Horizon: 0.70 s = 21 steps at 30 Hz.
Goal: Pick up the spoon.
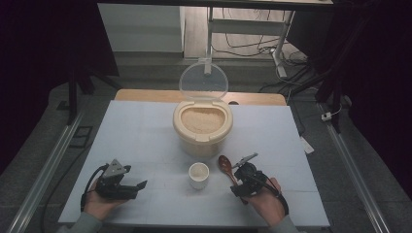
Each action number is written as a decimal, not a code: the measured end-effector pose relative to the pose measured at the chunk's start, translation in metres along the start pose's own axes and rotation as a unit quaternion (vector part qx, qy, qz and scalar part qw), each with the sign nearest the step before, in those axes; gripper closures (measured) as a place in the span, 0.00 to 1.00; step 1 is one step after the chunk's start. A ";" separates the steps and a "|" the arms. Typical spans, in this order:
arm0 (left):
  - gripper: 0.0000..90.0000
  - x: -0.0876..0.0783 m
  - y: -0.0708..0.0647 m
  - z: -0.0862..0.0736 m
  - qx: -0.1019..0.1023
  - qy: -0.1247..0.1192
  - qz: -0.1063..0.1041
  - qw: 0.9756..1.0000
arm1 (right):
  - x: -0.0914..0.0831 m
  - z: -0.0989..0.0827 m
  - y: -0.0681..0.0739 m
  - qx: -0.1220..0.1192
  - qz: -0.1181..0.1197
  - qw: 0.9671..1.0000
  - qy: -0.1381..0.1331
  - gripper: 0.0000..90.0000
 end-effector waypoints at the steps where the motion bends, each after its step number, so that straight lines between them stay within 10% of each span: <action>1: 0.17 0.000 0.000 0.000 0.000 0.000 0.000 1.000 | 0.001 0.000 0.000 0.000 -0.001 1.000 0.002 0.55; 21: 0.17 0.001 0.001 -0.002 0.001 0.003 0.000 1.000 | 0.014 0.002 0.003 0.020 -0.009 1.000 0.022 0.80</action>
Point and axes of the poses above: each handheld gripper's, and its own axes: x roughly forward along the jaws, z roughly out of its top, y roughly to its left, the point moved 2 cm from there along x, roughly forward along the jaws, and after that the axes turned 2 degrees about -y, right-handed, at the moved point
